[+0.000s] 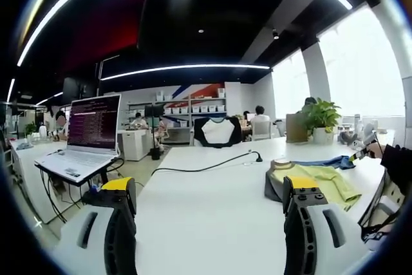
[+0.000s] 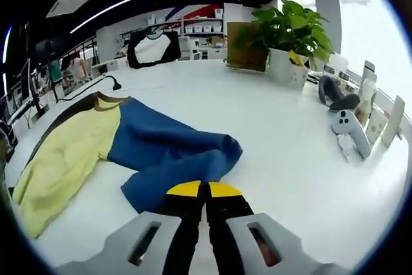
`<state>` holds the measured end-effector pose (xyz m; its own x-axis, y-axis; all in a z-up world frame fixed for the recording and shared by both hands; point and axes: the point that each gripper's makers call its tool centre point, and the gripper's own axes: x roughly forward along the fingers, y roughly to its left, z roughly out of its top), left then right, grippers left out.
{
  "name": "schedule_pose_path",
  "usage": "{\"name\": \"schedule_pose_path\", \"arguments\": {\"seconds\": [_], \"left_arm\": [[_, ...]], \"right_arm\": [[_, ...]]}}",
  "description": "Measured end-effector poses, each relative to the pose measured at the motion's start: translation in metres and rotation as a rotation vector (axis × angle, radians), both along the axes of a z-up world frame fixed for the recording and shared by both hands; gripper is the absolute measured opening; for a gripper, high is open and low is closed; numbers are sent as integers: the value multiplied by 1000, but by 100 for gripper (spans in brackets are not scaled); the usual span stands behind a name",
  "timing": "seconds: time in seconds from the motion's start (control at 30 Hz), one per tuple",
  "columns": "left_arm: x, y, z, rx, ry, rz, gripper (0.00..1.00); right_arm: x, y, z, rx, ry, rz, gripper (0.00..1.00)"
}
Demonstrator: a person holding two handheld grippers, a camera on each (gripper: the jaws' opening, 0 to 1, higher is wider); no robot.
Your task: Fold the garment on the visible template until the final outline fits inside the template.
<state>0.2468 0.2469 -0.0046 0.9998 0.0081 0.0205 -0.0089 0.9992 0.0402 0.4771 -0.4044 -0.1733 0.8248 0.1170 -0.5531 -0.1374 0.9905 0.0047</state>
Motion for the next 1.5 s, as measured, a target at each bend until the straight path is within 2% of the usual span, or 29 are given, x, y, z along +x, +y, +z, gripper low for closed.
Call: {"name": "schedule_pose_path", "arguments": {"seconds": [0.23, 0.4, 0.53, 0.57, 0.67, 0.83, 1.0, 1.1, 1.23, 1.33, 1.37, 1.43, 1.47, 1.5], "left_arm": [[-2, 1, 2, -1, -8, -2, 100], [-3, 5, 3, -19, -11, 17, 100], [-3, 6, 3, -8, -7, 15, 100], [-3, 6, 4, -7, -8, 16, 100], [-4, 5, 5, -7, -12, 7, 100], [-4, 7, 5, -8, -13, 12, 100], [-4, 7, 7, -7, -20, 16, 100], [-4, 7, 6, -7, -14, 15, 100], [-3, 5, 5, -6, -11, 11, 100], [-2, 5, 5, -6, -10, 10, 100], [-1, 5, 5, -5, -8, 10, 100], [2, 5, 4, 2, 1, 10, 100], [2, 4, 2, 5, 8, 7, 100], [2, 3, 2, 6, 11, 3, 100]], "right_arm": [[-3, -13, 27, -45, -21, 0, 0], [-4, -21, 43, -153, 4, 36, 0], [-1, -29, 47, -216, 34, 48, 0], [1, -34, 46, -251, 55, 54, 0], [6, -41, 44, -280, 87, 50, 0], [17, -64, 42, -384, 151, 26, 0], [28, -75, 39, -421, 180, 16, 0], [33, -88, 35, -479, 219, 2, 0], [40, -95, 29, -459, 245, -24, 0], [43, -103, 22, -517, 293, -23, 0], [48, -104, 21, -536, 283, -17, 0], [55, -105, 16, -524, 284, -11, 0], [53, -107, 9, -524, 329, -3, 0], [53, -110, 8, -520, 336, -25, 0]]}}
